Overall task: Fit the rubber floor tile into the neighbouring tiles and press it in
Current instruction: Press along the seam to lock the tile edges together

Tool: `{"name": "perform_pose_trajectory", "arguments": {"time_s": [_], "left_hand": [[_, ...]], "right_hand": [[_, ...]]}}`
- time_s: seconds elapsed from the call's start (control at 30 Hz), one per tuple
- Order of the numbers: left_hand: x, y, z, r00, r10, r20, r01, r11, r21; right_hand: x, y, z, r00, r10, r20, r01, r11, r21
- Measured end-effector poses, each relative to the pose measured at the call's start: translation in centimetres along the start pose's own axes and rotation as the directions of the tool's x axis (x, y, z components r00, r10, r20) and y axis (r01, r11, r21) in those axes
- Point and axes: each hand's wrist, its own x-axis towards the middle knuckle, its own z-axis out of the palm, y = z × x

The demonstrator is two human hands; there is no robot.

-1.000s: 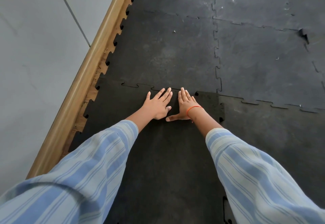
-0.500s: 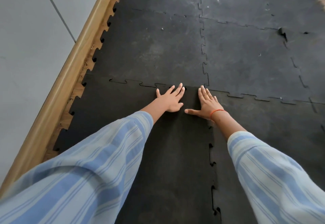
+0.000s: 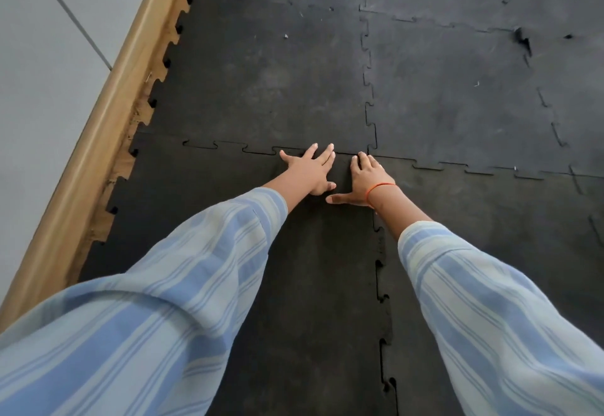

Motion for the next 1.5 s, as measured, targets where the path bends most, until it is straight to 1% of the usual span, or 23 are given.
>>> {"name": "perform_pose_trajectory", "arguments": {"time_s": [0.07,0.13,0.27,0.4,0.47,0.5,0.53,0.6,0.63,0.7,0.8,0.87,1.0,1.17,1.23,1.33,1.5], "left_hand": [[0.2,0.4,-0.1,1.000,-0.014,0.020,0.014,1.000,-0.001],[0.2,0.3,0.0,0.999,0.004,0.034,-0.003,0.999,-0.041],[0.7,-0.4,0.6,1.000,0.027,0.015,-0.026,0.997,-0.072],[0.7,-0.4,0.5,0.999,0.038,0.018,-0.037,0.996,-0.082],[0.5,-0.5,0.9,0.999,0.035,-0.012,-0.036,0.996,-0.080],[0.1,-0.4,1.3,0.999,0.039,-0.033,-0.041,0.995,-0.087],[-0.3,-0.2,2.0,0.997,0.044,-0.064,-0.050,0.995,-0.091],[-1.2,0.2,3.7,0.990,0.066,-0.128,-0.079,0.992,-0.097],[-1.6,0.5,4.5,0.985,0.081,-0.152,-0.097,0.991,-0.097],[-2.3,1.5,6.0,0.975,0.109,-0.194,-0.129,0.987,-0.091],[-2.1,2.6,7.2,0.962,0.106,-0.252,-0.137,0.984,-0.110],[-2.2,2.2,7.4,0.958,0.087,-0.273,-0.123,0.986,-0.116],[-2.2,2.3,7.5,0.962,0.080,-0.259,-0.111,0.988,-0.108],[-2.3,2.6,7.3,0.964,0.059,-0.259,-0.085,0.992,-0.091],[-2.3,2.7,7.4,0.964,0.056,-0.258,-0.083,0.992,-0.097],[-2.0,2.6,7.5,0.960,0.055,-0.273,-0.085,0.992,-0.096],[-1.7,2.4,7.6,0.963,0.063,-0.262,-0.095,0.989,-0.112]], "right_hand": [[0.1,-0.1,0.3,1.000,0.006,0.025,-0.007,0.999,0.034],[0.0,0.0,0.9,0.999,0.001,0.043,-0.004,0.998,0.055],[0.0,0.6,1.9,0.999,-0.029,0.019,0.028,0.998,0.058],[0.0,0.9,0.9,0.998,-0.034,0.045,0.031,0.996,0.079],[-0.1,1.0,0.7,0.999,-0.034,0.029,0.030,0.991,0.130],[-0.5,1.0,1.2,0.999,-0.041,-0.012,0.042,0.982,0.182],[-1.3,1.2,2.3,0.996,-0.032,-0.085,0.051,0.971,0.234],[-3.4,1.3,5.8,0.958,0.070,-0.279,0.026,0.944,0.327],[-4.4,1.5,7.0,0.936,0.134,-0.327,-0.005,0.930,0.367],[-5.2,1.9,8.2,0.931,0.186,-0.313,-0.040,0.907,0.418],[-4.5,2.6,8.0,0.939,0.189,-0.289,-0.059,0.912,0.406],[-4.3,2.4,7.9,0.944,0.175,-0.281,-0.050,0.915,0.401],[-3.7,2.9,7.9,0.958,0.150,-0.246,-0.048,0.924,0.380],[-3.2,3.2,7.8,0.953,0.144,-0.266,-0.029,0.919,0.394],[-3.2,3.9,7.6,0.950,0.137,-0.280,0.023,0.866,0.499],[-3.3,5.2,6.9,0.939,0.123,-0.322,0.133,0.732,0.668],[-3.1,6.8,6.0,0.962,0.086,-0.260,0.159,0.599,0.785]]}}
